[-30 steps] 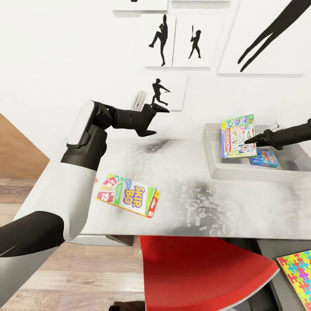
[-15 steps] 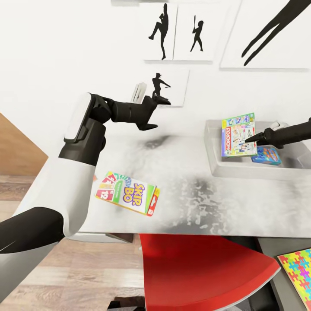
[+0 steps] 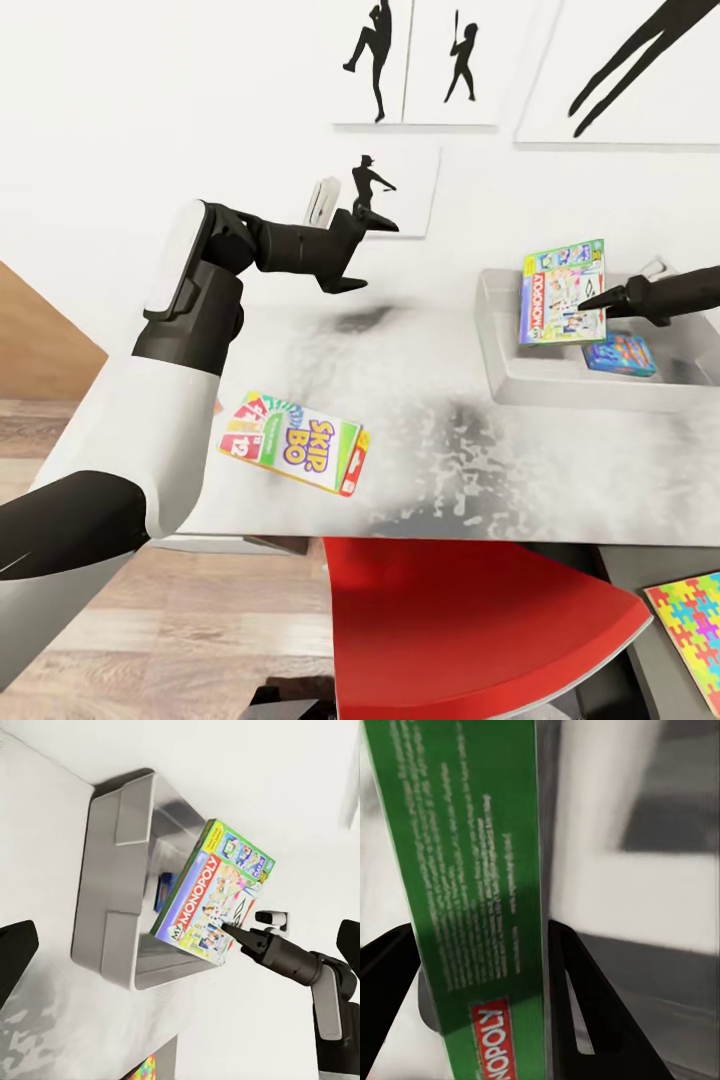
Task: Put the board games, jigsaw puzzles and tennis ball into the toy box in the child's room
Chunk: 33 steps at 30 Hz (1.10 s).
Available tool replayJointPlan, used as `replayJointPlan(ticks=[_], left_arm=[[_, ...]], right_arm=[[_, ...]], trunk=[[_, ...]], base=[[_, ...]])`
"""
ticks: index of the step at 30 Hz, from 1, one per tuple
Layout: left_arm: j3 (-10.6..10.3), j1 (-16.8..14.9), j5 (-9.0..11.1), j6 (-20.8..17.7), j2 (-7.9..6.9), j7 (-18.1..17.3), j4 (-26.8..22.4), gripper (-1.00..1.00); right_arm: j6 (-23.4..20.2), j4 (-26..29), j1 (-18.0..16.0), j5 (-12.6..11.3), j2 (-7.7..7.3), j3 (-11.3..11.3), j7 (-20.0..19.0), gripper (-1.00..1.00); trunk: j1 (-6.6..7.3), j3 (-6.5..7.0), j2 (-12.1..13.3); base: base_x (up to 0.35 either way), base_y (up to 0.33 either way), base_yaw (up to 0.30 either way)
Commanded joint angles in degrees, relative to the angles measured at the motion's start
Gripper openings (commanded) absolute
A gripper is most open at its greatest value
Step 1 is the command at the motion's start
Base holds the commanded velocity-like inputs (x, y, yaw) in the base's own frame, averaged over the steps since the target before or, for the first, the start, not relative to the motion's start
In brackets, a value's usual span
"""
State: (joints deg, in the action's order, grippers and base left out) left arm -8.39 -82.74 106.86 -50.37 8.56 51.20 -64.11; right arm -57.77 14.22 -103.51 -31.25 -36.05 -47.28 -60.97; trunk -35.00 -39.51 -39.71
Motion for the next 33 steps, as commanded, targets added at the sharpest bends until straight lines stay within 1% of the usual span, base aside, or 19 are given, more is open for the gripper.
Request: replayJointPlan(ticks=[1,3,11,20,33], left_arm=[[0.0,-0.1,0.6,0.0,0.01,0.6,0.0,1.00],[0.0,-0.1,0.7,0.0,0.00,0.7,0.0,1.00],[0.0,0.1,0.8,0.0,-0.03,0.8,0.0,1.00],[0.0,0.2,0.8,0.0,-0.04,0.8,0.0,1.00],[0.0,0.2,0.8,0.0,-0.04,0.8,0.0,1.00]], right_arm=[[-0.3,0.0,-0.3,-0.2,-0.26,-0.2,-0.5,-1.00],[-0.3,0.1,-0.5,-0.3,-0.61,-0.2,-0.7,-1.00],[-0.3,0.2,-0.8,-0.3,-1.08,-0.2,-2.0,-1.00],[-0.2,0.2,-1.0,-0.2,-1.38,-0.2,-3.1,-1.00],[-0.2,0.2,-0.9,-0.2,-1.59,-0.2,-3.4,-1.00]], trunk=[[-0.01,-0.15,-0.1],[-0.01,-0.34,-0.1],[-0.01,-1.09,-0.1],[-0.01,-1.94,-0.1],[-0.01,-3.15,-0.1]], base=[[0.000,0.000,0.000],[0.000,0.000,0.000],[0.000,0.000,0.000],[0.000,0.000,0.000],[0.000,0.000,0.000]])
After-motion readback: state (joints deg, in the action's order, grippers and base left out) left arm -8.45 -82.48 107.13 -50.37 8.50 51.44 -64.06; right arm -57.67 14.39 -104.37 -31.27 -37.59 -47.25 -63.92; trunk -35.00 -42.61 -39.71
